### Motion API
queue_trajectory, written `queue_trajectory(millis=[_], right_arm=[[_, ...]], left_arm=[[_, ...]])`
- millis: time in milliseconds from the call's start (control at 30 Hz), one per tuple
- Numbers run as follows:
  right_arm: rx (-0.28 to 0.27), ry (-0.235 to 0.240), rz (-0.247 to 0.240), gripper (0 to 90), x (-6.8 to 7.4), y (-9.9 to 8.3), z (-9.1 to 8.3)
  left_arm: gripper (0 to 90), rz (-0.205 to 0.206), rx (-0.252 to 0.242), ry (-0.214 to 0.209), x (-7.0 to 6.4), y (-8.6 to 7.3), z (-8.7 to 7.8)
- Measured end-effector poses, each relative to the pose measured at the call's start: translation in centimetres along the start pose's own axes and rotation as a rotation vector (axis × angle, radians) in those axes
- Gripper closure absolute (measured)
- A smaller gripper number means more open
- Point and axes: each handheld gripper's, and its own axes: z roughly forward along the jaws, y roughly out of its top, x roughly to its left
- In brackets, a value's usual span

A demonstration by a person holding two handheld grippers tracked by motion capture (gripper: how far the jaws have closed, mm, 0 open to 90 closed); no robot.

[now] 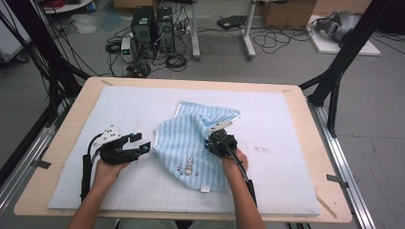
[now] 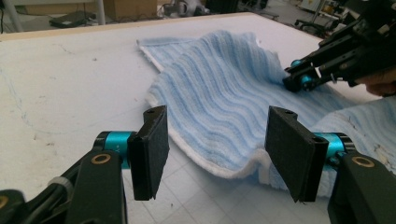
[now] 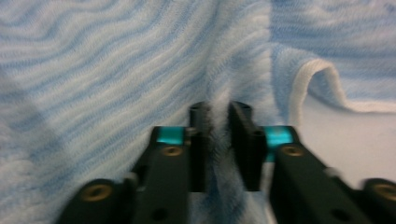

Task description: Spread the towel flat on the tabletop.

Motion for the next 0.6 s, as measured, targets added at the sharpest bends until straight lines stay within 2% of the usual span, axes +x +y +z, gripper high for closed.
queue_trajectory(millis=[33,100,133,200,267,367,467,600], right_arm=[[-0.001,-0.021,-0.026,84.6,0.1,0.1,-0.1],[-0.045,-0.067,0.006,85.0,-0.5,0.1,-0.5],[-0.066,-0.092,0.023,84.9,-1.0,0.1,-0.7],[-0.083,-0.141,0.051,84.9,-1.6,0.0,-0.9],[-0.076,-0.201,0.069,84.9,-2.5,0.1,-0.9],[-0.081,-0.268,0.095,84.9,-3.7,0.4,-1.1],[-0.063,-0.331,0.103,84.9,-4.7,0.7,-0.8],[-0.046,-0.428,0.14,85.0,-6.0,0.7,-0.5]], left_arm=[[39.6,-0.003,0.002,-0.002,0.0,0.0,0.0],[39.4,-0.003,-0.006,-0.009,-0.2,0.0,-0.1],[39.6,-0.008,-0.026,-0.009,-0.3,-0.1,-0.2],[40.0,-0.025,-0.041,-0.018,-0.4,-0.4,-0.2],[40.0,-0.009,-0.024,-0.007,-0.5,-0.7,-0.1],[40.0,-0.013,-0.008,-0.013,-0.4,-0.9,0.1],[40.3,-0.016,-0.004,-0.021,-0.5,-1.0,0.3],[40.9,-0.012,0.014,-0.033,-0.8,-1.1,0.5]])
